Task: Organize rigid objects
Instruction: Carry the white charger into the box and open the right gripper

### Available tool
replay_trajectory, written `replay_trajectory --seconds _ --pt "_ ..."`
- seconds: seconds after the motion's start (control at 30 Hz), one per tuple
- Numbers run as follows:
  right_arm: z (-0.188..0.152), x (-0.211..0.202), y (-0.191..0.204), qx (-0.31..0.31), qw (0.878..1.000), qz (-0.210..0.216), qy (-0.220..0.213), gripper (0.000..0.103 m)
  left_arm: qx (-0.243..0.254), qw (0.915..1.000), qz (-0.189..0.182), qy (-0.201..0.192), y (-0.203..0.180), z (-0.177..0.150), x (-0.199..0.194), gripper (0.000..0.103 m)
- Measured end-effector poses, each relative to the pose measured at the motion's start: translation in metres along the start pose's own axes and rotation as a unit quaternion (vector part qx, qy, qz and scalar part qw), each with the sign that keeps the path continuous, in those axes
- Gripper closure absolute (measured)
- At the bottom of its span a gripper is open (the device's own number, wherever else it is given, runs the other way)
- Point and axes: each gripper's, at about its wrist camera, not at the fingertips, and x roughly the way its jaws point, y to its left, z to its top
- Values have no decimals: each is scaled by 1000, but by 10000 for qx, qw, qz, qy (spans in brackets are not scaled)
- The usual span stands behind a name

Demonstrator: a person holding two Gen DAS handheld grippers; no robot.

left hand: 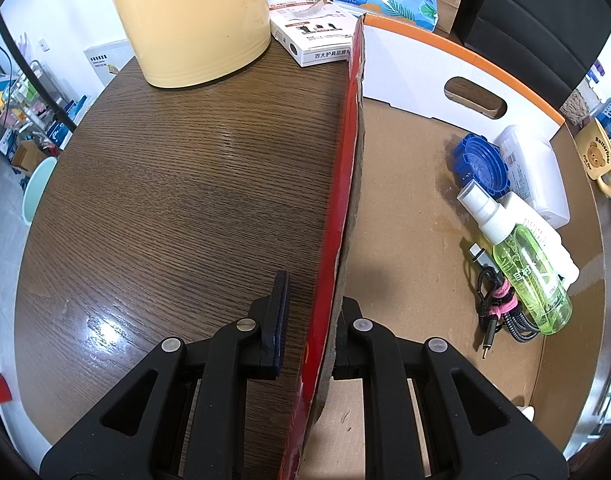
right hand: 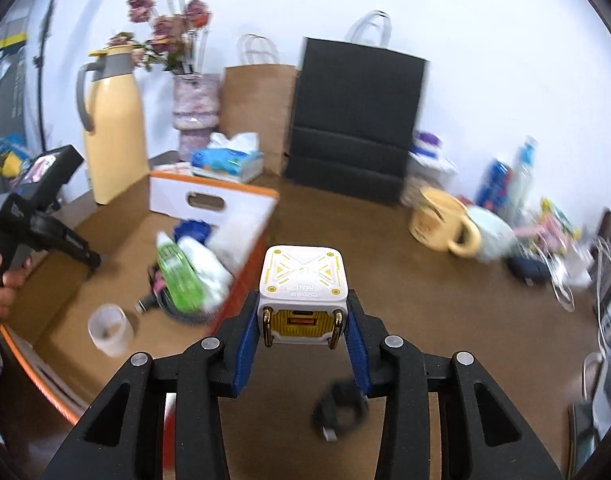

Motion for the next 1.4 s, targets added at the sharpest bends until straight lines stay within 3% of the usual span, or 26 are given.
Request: replay_trajectory --seconds 0.4,0.67,1.07,1.1,1.17,1.23,1.4 --pt "65 75 65 -1230 9916 360 153 60 13 10000 -4 12 -2 0 0 92" --pt "77 110 99 -1731 9831 443 391 60 26 10000 -4 20 -4 0 2 92" --pt "83 125 111 -1841 9802 522 501 57 28 10000 -2 21 -5 0 2 92" --pt "84 126 110 -1821 9806 517 506 53 27 10000 -1 17 -5 0 2 92" --pt "86 125 108 -1765 9823 434 447 6 26 10000 -2 12 -5 0 2 92" --pt "87 122 106 -1735 9830 462 392 0 24 10000 0 9 -5 1 2 92" --pt "86 118 106 -1791 9823 425 358 0 16 10000 2 10 -5 1 2 92"
